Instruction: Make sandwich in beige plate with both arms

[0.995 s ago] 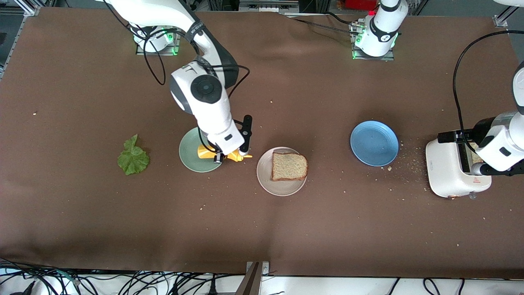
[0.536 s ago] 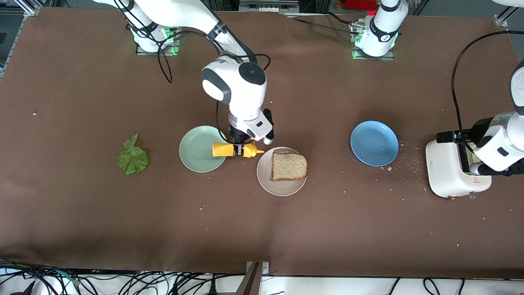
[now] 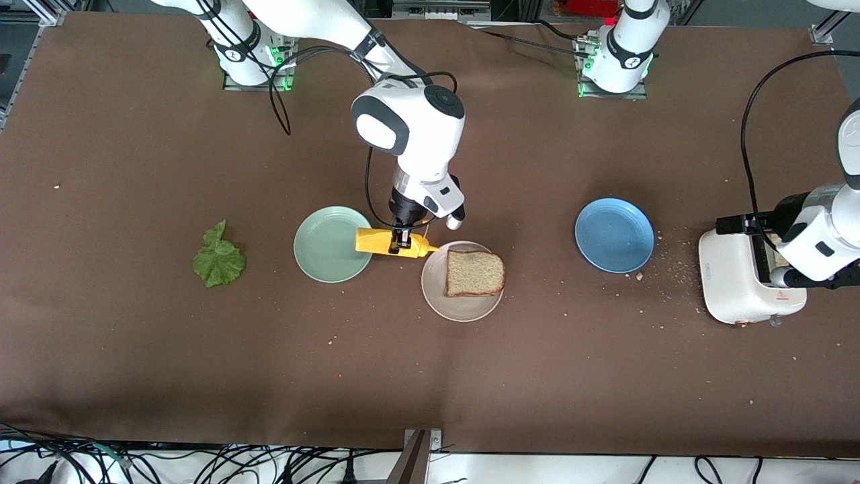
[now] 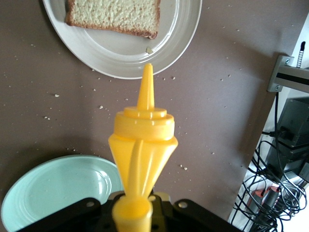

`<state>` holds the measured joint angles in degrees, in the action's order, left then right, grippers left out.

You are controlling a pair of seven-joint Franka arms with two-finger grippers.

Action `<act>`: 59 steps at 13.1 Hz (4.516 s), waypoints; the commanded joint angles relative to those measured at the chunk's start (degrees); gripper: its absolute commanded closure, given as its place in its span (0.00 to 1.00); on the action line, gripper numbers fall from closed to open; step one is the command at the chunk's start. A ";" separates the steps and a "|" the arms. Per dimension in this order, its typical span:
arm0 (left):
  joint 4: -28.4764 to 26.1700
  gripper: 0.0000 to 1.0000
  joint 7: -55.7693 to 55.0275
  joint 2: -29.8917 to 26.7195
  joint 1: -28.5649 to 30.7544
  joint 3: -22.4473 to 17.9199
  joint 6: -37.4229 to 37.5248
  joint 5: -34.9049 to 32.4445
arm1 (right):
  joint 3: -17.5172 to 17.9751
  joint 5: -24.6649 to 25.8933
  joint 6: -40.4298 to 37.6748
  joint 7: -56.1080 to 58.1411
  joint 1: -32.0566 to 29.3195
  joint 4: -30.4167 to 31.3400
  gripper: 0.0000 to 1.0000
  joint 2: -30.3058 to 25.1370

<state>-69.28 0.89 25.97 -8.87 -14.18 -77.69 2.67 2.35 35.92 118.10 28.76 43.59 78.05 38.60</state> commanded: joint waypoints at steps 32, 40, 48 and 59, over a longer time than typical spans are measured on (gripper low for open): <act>-1.47 0.00 -0.89 -0.92 -0.79 0.82 2.19 -1.88 | -0.32 -96.47 -34.42 111.92 -51.31 15.90 1.00 3.84; -1.47 0.00 -0.72 -0.92 -0.88 0.91 2.19 -1.88 | -0.24 -99.19 -36.98 120.74 -55.19 15.38 1.00 12.55; -1.47 0.00 -0.54 -0.92 -0.88 0.82 2.02 -2.06 | -0.50 -101.40 -33.90 119.60 -55.19 15.02 0.00 13.35; -1.47 0.00 -0.63 -0.92 -0.79 0.73 1.93 -2.15 | -9.99 -90.16 -27.40 97.85 -54.31 12.22 0.00 4.92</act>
<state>-69.82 0.48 25.98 -9.42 -13.52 -75.74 2.65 -7.47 -57.64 89.26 133.85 -10.86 90.12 47.68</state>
